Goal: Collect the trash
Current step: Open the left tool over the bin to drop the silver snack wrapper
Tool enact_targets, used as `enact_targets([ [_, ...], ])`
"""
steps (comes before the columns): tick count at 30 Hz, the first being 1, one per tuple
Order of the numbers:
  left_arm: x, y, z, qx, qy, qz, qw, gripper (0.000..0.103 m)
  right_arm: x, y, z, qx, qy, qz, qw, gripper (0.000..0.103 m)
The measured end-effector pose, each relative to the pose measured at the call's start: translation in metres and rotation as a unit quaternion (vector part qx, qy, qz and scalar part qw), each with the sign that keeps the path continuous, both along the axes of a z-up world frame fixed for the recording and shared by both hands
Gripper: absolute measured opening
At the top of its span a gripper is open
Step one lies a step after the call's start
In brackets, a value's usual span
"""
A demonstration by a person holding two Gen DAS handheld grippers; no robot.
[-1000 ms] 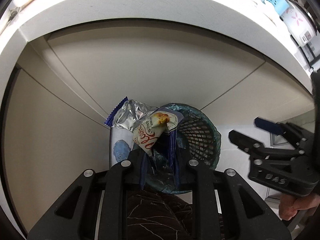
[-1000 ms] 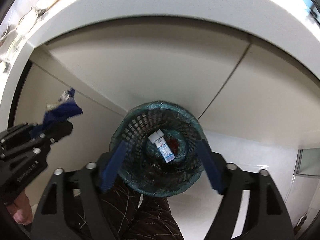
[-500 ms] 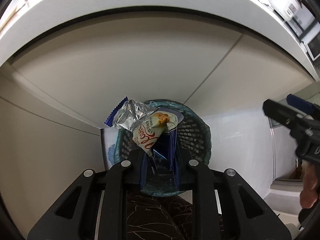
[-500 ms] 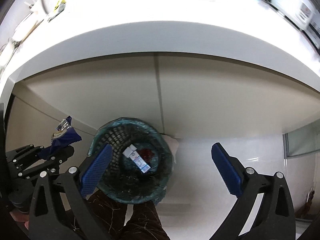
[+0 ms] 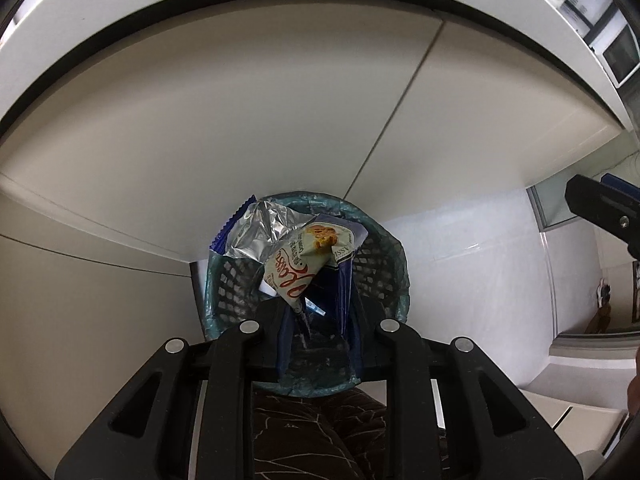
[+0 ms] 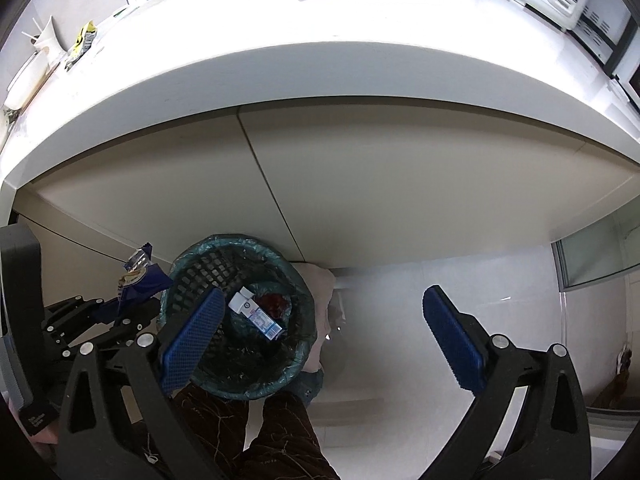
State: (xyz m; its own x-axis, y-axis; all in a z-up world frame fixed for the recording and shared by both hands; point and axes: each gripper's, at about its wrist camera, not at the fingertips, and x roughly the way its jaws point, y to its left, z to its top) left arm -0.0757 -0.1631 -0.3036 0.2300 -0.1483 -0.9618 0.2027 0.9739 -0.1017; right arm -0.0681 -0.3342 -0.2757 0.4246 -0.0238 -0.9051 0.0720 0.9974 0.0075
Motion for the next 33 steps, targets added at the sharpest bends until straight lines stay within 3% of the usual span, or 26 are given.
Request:
enact_targets([
  [22,0.008,0.004,-0.001,0.009,-0.002,0.006,0.9999,0.073,0.002,0.003,-0.010,0.008,0.009,0.002,1.000,0.095],
  [33,0.001,0.000,0.002,0.015,-0.009,0.016,0.9997,0.090,0.003,0.006,-0.015,0.013,0.010,0.004,1.000,0.095],
])
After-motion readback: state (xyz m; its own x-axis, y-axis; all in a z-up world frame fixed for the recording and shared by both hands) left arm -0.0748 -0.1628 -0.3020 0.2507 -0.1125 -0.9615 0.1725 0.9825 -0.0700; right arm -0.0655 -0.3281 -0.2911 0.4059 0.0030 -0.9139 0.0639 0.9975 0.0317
